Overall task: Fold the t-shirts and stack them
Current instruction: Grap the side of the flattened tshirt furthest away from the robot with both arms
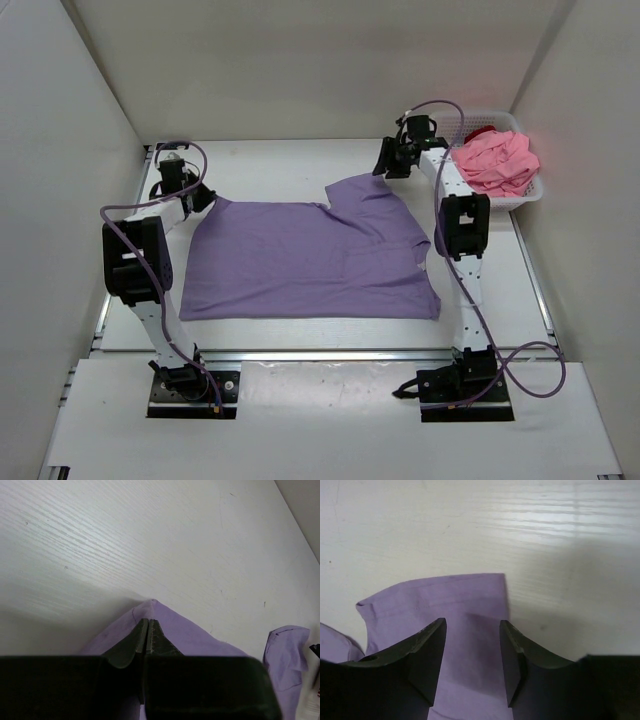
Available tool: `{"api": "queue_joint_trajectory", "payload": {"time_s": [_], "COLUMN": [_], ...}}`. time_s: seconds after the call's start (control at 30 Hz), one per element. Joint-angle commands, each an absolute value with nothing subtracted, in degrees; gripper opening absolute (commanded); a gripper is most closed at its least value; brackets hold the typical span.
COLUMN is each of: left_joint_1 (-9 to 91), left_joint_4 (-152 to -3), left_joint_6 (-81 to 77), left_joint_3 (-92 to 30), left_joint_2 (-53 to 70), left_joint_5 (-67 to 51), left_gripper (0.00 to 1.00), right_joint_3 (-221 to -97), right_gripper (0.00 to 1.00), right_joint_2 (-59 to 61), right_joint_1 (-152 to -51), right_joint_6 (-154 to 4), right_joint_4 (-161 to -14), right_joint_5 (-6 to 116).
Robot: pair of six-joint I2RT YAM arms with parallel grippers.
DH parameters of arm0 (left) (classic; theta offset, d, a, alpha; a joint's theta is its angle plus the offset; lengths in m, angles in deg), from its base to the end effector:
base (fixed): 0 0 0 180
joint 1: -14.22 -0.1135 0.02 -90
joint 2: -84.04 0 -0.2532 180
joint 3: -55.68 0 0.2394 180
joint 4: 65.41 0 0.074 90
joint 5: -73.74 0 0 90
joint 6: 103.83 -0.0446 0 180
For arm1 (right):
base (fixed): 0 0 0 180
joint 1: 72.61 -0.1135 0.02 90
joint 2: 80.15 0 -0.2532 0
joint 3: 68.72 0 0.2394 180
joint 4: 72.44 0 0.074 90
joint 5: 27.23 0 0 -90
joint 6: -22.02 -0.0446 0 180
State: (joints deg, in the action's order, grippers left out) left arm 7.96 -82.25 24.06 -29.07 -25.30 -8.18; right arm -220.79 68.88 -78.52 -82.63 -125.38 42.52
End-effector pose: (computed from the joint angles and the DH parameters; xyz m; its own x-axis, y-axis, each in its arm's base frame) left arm 0.4084 0.0385 0.1746 -0.5171 -0.6684 -0.5346 -0.4065 0.7415 -0.5339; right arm 0.5463 0.0721 0.1679 -0.8166 0.1540 -0.5562 -0.1156 0.9006 0.4191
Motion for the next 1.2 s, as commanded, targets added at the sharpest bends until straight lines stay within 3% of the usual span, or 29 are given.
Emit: {"api": "queue_joint_trajectory", "payload": {"time_s": [0.0,0.43,1.17], "left_joint_1": [7.7,7.3,6.9], "left_joint_4": [-82.6,-82.3,-80.5], "left_joint_6": [22.5,23.3,25.4], "left_joint_3": [-31.2,-31.5,-32.9], "left_joint_2": [-24.8,-24.8,-26.5], "left_joint_5": [-9.0,-8.0,-6.2], "left_gripper": [0.00,0.00,0.00], "right_joint_3": [-222.6,-225.3,-226.5], "right_gripper": [0.46,0.39,0.43], "right_joint_2": [71.5,70.9,78.7], "right_joint_1": [-79.2,-78.0,-77.8], "right_joint_6": [-83.9,-86.4,-93.3], "right_joint_4": [-122.1,-120.9,-123.3], "right_joint_5": [43.3,43.1,37.2]}}
